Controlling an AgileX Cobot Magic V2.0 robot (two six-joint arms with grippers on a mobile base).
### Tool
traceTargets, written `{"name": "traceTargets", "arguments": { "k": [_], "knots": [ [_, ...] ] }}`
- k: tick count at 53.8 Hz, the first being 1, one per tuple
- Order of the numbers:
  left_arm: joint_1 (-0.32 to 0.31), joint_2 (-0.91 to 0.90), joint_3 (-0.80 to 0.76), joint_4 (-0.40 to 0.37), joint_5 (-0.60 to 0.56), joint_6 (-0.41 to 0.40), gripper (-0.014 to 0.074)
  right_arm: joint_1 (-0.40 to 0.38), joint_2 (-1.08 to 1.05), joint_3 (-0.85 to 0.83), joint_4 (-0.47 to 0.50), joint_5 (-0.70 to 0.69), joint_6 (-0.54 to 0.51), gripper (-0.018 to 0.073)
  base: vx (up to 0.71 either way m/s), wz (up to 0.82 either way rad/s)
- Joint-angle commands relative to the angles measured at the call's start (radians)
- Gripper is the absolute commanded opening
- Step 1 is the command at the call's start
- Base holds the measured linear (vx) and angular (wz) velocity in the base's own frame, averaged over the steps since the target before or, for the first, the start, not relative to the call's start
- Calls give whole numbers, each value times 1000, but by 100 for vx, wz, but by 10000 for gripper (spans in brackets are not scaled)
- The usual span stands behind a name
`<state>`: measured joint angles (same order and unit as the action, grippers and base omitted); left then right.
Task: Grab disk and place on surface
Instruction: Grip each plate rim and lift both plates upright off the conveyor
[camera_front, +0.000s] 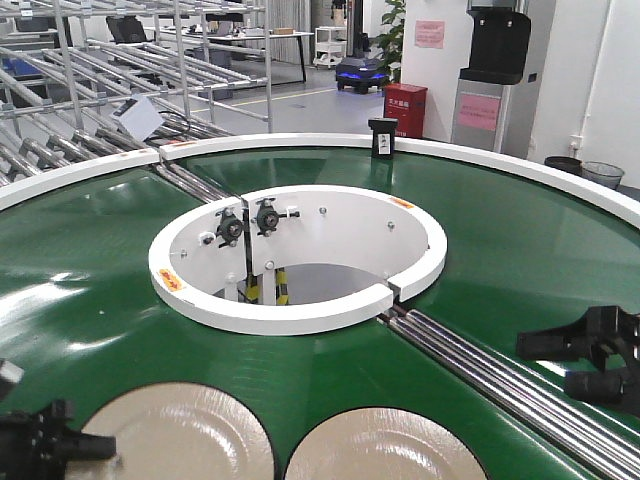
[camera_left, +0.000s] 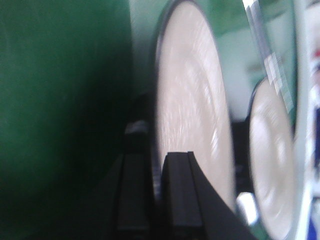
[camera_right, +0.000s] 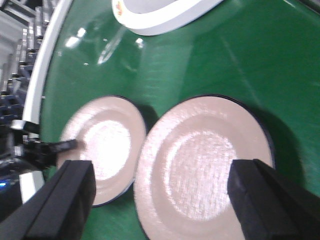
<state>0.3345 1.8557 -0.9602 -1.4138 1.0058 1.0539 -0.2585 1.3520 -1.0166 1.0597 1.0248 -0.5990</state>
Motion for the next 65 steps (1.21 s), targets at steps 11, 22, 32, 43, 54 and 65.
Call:
{"name": "traceTargets", "arguments": {
  "k": [11,22,32,43,54,65],
  "knots": [
    [154,-192,-23,-351,245,-4,-6,-3,128,-33,-31,-57,11,584,0,0],
    [160,-260,-23,-351,246,-33,-4,58,311,-33,-31,-101,-52,584,0,0],
    [159,-270,-23,-346,246,-62,-4,170,436,-33,-20,-181,-72,584,0,0],
    [159,-270,-23,-346,246,-71,-4,260,506,-34,99,-192,-143,478,0,0],
    [159,-270,-23,-344,246,-79,-4,261,497,-34,176,-169,-187,-17,0,0],
    [159,-270,-23,-304,246,-97,-2,218,417,-34,177,-144,-176,-11,0,0]
  ]
}}
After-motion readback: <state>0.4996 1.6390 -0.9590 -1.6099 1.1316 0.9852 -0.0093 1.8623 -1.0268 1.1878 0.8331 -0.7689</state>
